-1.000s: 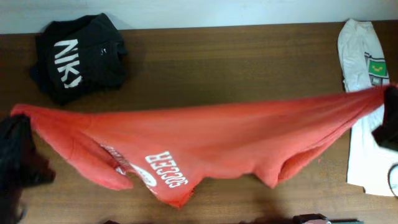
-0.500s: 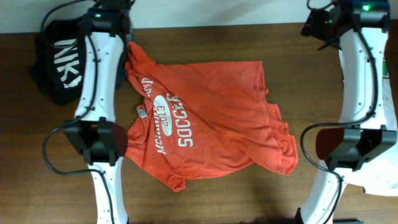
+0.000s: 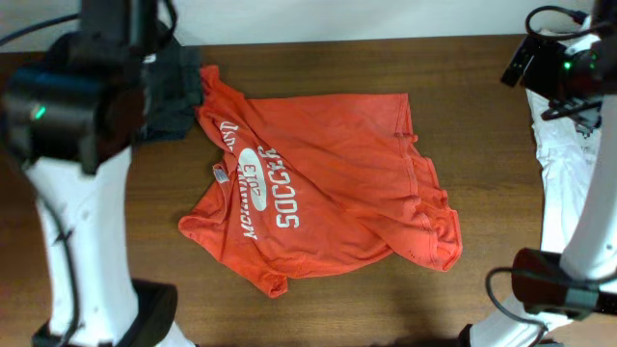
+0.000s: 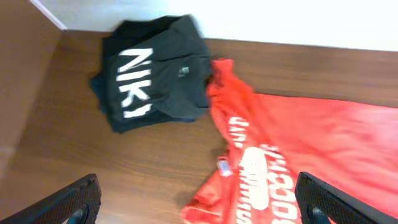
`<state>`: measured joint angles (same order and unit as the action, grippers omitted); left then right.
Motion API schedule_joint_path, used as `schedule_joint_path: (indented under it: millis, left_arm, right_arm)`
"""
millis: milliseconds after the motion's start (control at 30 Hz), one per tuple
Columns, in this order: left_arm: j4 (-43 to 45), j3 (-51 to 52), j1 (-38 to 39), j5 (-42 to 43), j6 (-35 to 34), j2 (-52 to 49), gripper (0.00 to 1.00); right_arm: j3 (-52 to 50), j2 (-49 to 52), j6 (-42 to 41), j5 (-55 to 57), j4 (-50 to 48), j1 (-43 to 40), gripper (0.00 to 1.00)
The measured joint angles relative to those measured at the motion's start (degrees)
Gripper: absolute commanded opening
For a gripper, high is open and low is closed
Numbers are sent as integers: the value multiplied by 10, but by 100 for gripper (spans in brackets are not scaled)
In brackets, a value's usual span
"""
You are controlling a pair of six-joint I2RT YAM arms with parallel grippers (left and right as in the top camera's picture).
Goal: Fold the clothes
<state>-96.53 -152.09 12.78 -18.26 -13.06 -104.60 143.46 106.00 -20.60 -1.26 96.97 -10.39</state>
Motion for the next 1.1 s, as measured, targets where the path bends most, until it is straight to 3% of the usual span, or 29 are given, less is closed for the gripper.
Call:
schedule_joint_path:
  millis: [133,267,333,467,600,800,967,1100]
  left_arm:
    - [1,24,0,63,0,57,99]
    - [4,249,0,108,-9,216,99]
    - [-2,391,0,149,-17,294,99]
    - [29,620,10,230,-25,319,89]
    - [154,848,82,283,-53,311,89]
    - [301,987,223,289,-152,298,82]
    - [339,1020,252,257,-202,206,76]
    - [372,1022,252,243,-212,145,52]
  right_arm:
    - [-26,-72,34,-34,0,0,99]
    - [-204,-232,58,-42,0,0,99]
    - [-286,-265,61,-43,0,0,99]
    - [-420,-242,63,-43,-26,0,99]
    - [-499,-236,63,-43,-67,0,99]
    - [-532,-236,65,-43,-100,0,99]
    - [-534,-236,65,-43,-105,0,99]
    - [-534,-236,65,-43,-108,0,99]
